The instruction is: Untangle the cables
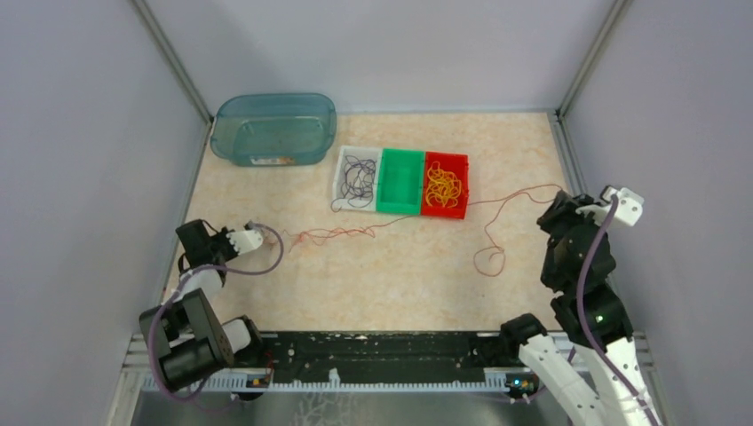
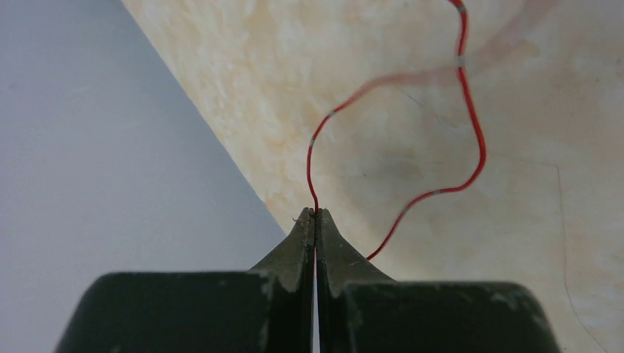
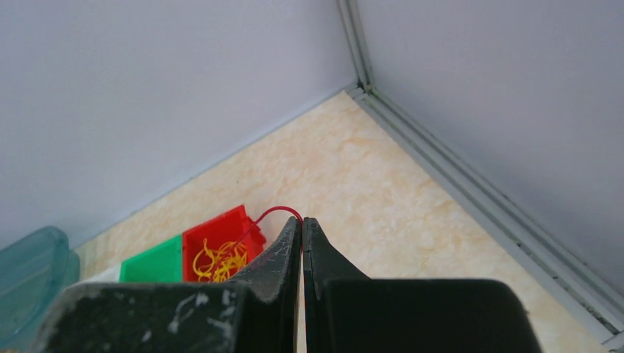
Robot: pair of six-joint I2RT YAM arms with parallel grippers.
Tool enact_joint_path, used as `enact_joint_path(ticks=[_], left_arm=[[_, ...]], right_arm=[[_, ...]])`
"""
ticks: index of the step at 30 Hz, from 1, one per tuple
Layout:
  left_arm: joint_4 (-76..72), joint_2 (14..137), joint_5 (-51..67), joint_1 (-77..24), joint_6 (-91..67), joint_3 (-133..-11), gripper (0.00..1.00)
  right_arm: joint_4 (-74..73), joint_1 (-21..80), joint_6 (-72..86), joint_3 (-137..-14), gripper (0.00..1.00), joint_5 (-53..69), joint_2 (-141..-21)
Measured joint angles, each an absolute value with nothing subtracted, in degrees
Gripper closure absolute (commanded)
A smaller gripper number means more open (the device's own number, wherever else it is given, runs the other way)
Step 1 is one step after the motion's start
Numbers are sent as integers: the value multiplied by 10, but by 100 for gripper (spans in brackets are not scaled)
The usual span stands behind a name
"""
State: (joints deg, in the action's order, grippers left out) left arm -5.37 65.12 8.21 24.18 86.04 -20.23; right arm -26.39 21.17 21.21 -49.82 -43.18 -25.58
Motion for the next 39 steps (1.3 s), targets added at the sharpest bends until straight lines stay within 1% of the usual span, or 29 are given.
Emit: enact_joint_path(ticks=[7,16,19,22,24,27,29,31,33,36,39], left_arm=[[-129,725,69,286,909,-172,100],[-160,720,81,294,936,-148,100],[-191,738,79,294,942,-147,100],[-224,771,73,300,949,-147,100],[-249,787,70,307,952,-147,100],[-257,793,74,313,950,-148,100],[-216,774,94,314,936,-158,100],[-138,734,135,314,917,-179,98],[-50,682,191,313,906,-212,94],[68,607,265,289,899,-264,84],[158,568,307,225,880,-299,82]], right_arm=[[-234,211,159,-545,100,-497,-253],[-163,211,72,-618,100,-538,-271],[-119,228,28,-649,100,-563,-282],[-43,298,-40,-657,100,-610,-281],[32,375,-109,-652,100,-644,-278],[190,514,-244,-628,100,-694,-266],[250,572,-296,-617,100,-715,-262],[255,599,-311,-616,100,-723,-266],[242,604,-308,-623,100,-724,-280],[213,605,-291,-649,100,-712,-328],[181,606,-264,-677,100,-680,-377]])
